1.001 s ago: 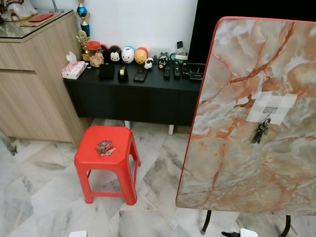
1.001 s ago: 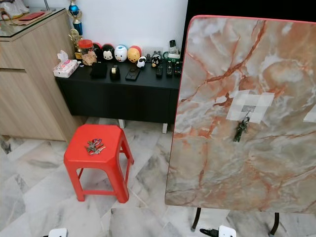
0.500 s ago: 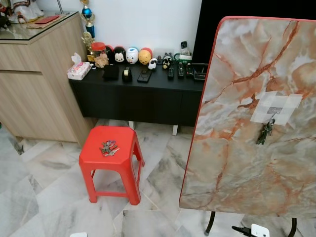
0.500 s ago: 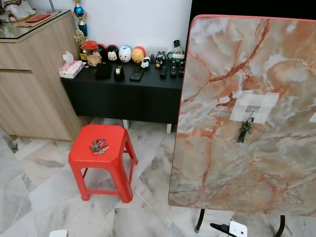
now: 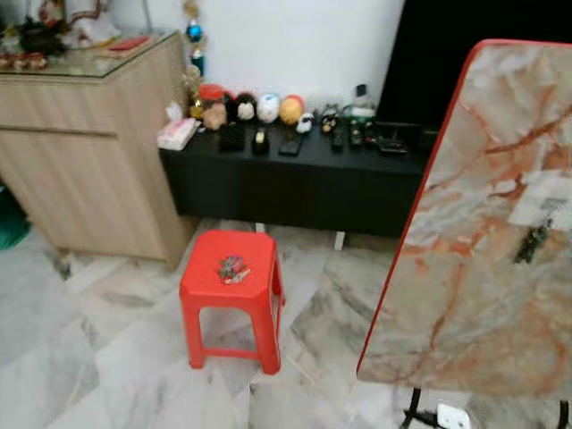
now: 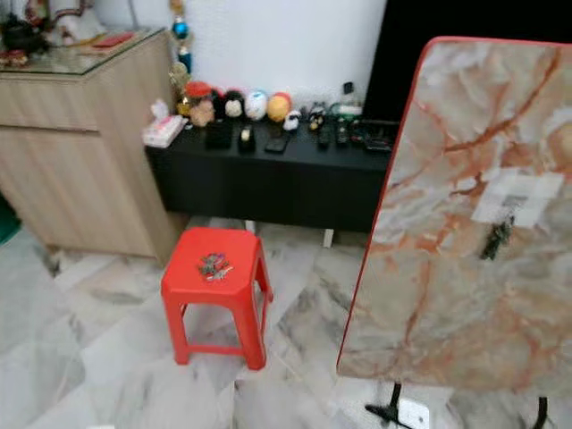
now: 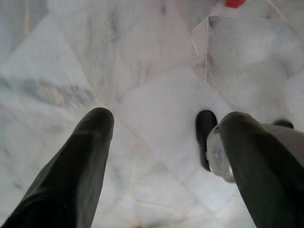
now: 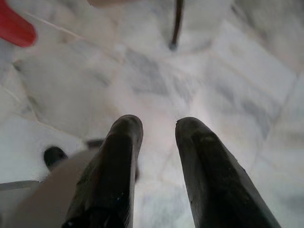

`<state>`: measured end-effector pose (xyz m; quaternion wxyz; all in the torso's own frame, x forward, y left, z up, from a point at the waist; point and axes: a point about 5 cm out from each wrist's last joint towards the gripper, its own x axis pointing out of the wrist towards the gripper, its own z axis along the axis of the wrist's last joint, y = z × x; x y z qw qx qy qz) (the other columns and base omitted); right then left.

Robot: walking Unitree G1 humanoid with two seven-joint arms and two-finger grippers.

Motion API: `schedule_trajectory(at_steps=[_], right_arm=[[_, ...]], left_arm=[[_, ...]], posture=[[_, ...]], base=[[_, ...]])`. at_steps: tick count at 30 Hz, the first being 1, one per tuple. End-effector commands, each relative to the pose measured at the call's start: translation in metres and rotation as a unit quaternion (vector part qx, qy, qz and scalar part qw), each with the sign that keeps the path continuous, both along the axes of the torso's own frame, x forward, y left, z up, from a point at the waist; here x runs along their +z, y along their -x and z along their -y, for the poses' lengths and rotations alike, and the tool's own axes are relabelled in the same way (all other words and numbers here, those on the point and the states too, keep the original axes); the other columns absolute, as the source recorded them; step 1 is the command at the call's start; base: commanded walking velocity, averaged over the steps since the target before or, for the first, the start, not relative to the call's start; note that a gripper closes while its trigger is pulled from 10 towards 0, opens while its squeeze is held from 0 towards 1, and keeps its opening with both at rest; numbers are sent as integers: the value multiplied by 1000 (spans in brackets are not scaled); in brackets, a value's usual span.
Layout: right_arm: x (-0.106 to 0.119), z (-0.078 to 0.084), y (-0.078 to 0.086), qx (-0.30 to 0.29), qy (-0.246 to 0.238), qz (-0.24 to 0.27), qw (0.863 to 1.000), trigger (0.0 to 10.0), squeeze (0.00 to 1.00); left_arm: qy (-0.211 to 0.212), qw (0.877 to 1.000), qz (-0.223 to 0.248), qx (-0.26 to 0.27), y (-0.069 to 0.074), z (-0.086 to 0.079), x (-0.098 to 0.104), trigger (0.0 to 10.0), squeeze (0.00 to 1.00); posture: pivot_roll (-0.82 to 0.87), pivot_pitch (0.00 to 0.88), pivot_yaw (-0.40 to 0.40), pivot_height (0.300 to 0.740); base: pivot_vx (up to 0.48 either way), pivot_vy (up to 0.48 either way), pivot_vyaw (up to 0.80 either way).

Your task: Hang keys on a hook

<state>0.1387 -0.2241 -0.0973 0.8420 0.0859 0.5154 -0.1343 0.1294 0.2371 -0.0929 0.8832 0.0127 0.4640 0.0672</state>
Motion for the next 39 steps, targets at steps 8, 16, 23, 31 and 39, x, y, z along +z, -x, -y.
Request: schedule_trajectory(at_steps=[8, 16, 23, 31, 39], right_arm=[[-1, 3, 6, -3, 5, -4, 1000, 10000, 0], [-1, 3, 5, -4, 17, -2, 1000, 10000, 0], [0, 2, 2, 6, 16, -2, 1000, 10000, 0], [0, 1, 0, 8, 12, 1, 1000, 10000, 0], [0, 0, 1, 6, 10, 2, 1000, 10000, 0]], left_arm=[[3, 1000, -14, -3, 7, 1, -3, 10000, 0], [3, 1000, -14, 0, 7, 1, -3, 10000, 0], [4, 1000, -12, 5, 6, 1, -3, 10000, 0], [-1, 1000, -9, 10, 5, -2, -1, 10000, 0], [-15, 1000, -14, 8, 3, -4, -1, 10000, 0]], posture=[[-80, 0, -15, 740], [-77, 0, -17, 740], [-74, 0, -22, 740], [-64, 0, -26, 740], [-42, 0, -40, 740]], base=[[0, 355, 0], [0, 339, 0], [0, 328, 0], [0, 315, 0], [0, 75, 0]])
